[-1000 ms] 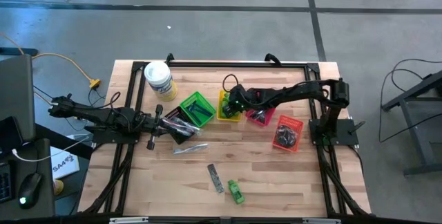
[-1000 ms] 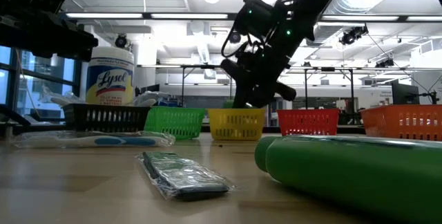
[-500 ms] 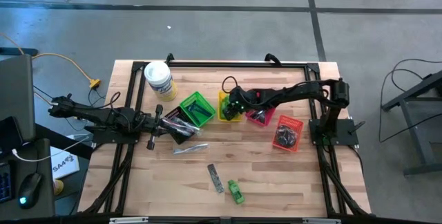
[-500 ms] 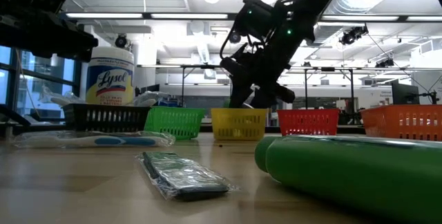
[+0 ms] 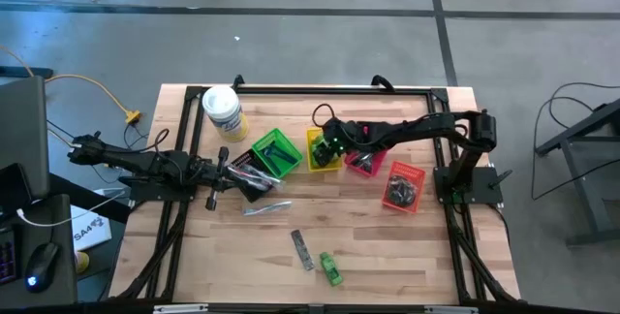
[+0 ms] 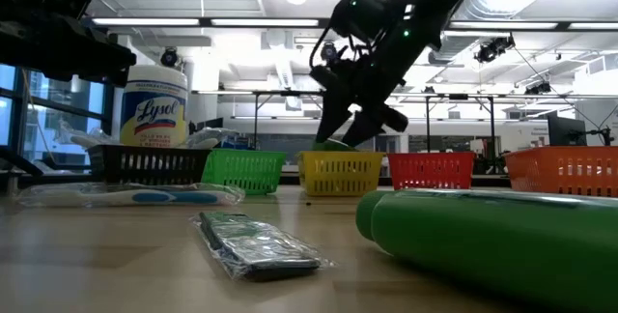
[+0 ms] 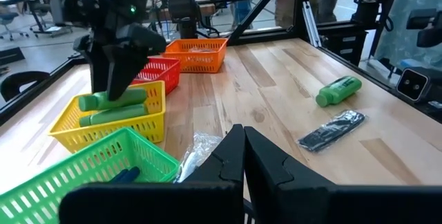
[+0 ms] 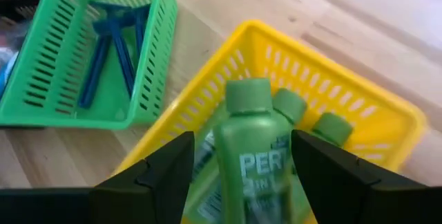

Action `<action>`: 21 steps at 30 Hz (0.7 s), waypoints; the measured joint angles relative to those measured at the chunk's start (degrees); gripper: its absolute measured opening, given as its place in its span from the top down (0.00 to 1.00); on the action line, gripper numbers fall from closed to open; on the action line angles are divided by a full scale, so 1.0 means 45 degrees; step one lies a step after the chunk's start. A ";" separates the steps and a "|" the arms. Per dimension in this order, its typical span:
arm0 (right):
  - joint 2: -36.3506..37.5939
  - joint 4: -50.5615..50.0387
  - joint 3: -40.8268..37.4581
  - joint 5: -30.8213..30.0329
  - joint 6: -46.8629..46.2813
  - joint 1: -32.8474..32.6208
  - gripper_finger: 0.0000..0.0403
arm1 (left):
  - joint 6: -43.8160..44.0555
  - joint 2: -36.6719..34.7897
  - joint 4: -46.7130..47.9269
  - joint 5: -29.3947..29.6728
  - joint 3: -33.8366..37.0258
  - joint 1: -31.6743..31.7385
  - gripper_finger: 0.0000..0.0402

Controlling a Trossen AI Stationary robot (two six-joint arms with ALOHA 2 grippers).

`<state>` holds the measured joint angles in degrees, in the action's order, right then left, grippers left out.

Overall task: Pick & Place Travel size toiletries
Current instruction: Put the right green bottle shampoo into the yellow bin, then put the blue toothbrush into the black bin

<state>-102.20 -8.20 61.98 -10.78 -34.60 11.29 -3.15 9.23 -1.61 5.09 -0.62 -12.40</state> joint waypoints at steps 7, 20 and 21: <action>0.1209 -0.0231 -0.0010 0.0106 0.1674 0.0179 0.42 | 0.0347 0.0004 -0.0005 -0.0001 0.0000 0.0000 1.00; 0.6694 0.0404 0.0000 0.0041 0.5842 -0.2010 0.42 | 0.0431 0.0005 0.0015 -0.0113 0.0000 0.0000 1.00; 0.7122 0.0363 -0.0001 -0.0045 0.6111 -0.2319 0.42 | 0.0431 0.0003 0.0015 -0.0113 0.0000 0.0000 1.00</action>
<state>-70.15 -6.57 61.97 -10.98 -7.10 0.86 -1.21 9.25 -1.54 4.58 -0.62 -12.40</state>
